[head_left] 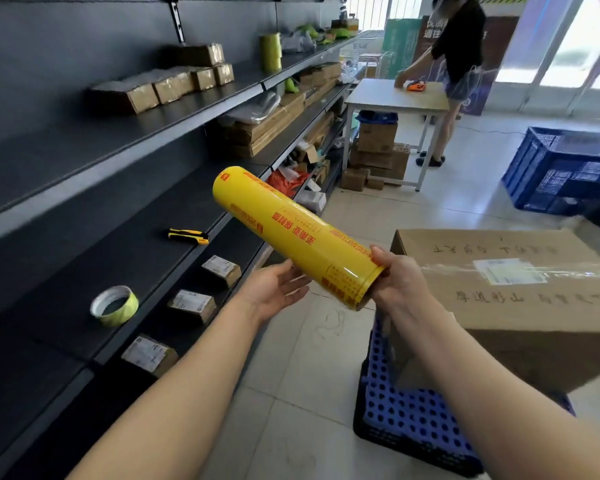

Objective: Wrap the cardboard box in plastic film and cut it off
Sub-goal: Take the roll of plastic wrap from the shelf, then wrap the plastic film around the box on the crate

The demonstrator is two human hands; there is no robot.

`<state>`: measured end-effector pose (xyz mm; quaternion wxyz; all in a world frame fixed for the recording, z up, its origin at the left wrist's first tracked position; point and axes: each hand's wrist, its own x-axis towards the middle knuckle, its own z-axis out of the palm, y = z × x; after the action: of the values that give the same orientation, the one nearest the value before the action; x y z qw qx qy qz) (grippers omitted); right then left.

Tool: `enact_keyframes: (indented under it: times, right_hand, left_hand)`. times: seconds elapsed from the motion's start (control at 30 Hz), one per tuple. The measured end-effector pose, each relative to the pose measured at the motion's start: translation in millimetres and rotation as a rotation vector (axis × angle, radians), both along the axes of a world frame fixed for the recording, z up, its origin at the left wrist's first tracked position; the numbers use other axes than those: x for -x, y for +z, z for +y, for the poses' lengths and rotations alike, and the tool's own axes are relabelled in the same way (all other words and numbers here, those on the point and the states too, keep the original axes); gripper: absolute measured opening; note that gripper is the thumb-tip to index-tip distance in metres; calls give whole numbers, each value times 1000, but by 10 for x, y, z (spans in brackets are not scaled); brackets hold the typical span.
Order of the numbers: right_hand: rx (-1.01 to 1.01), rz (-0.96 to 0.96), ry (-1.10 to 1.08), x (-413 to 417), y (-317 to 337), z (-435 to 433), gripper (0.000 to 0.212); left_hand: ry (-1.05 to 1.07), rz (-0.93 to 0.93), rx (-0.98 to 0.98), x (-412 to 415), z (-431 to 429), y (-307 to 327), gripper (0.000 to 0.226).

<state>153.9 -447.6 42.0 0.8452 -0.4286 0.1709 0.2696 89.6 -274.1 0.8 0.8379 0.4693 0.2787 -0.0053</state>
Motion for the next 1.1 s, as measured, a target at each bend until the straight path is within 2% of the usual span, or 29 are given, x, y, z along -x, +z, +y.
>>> enact_keyframes:
  times: [0.1,0.17,0.3,0.37,0.47,0.57,0.63,0.73,0.8,0.87,1.0,1.1]
  right_hand:
    - [-43,3,-36,96,-13,-158,10]
    - [-62,7,-52,162,-23,-251,12]
    - [-74,15,-85,281,-45,-381,7]
    - [-54,18,-109,332,-76,-421,14]
    - [-4,55,-122,383,-127,-472,23]
    - [120,103,-37,358,-163,-572,24]
    - [260,114,90,321,-178,-630,24]
    - [652,92,362,248,-175,-623,28]
    - [997,-51,490,200,-142,-565,34]
    - [1245,-345,519,149,-37,-458,39]
    - [1110,-778,401,45,369,-180,52]
    - [1128,-1023,381,-84,632,-4,55]
  left_hand:
    - [14,30,-30,-74,-50,20,19]
    - [10,11,11,-122,-50,30,21]
    - [-76,-111,169,-227,-48,12,50]
    - [-107,-129,182,-264,-71,-3,60]
    - [-122,-138,155,-309,-110,-7,57]
    - [-125,-158,86,-319,-130,-40,57]
    - [-99,-158,47,-309,-154,-72,46]
    - [-62,-151,-27,-294,-179,-126,38]
    - [-59,-160,-76,-284,-195,-146,49]
    - [-60,-172,-104,-273,-211,-156,65]
    - [-78,-172,-234,-237,-214,-186,79]
    - [-103,-150,-414,-202,-203,-186,66]
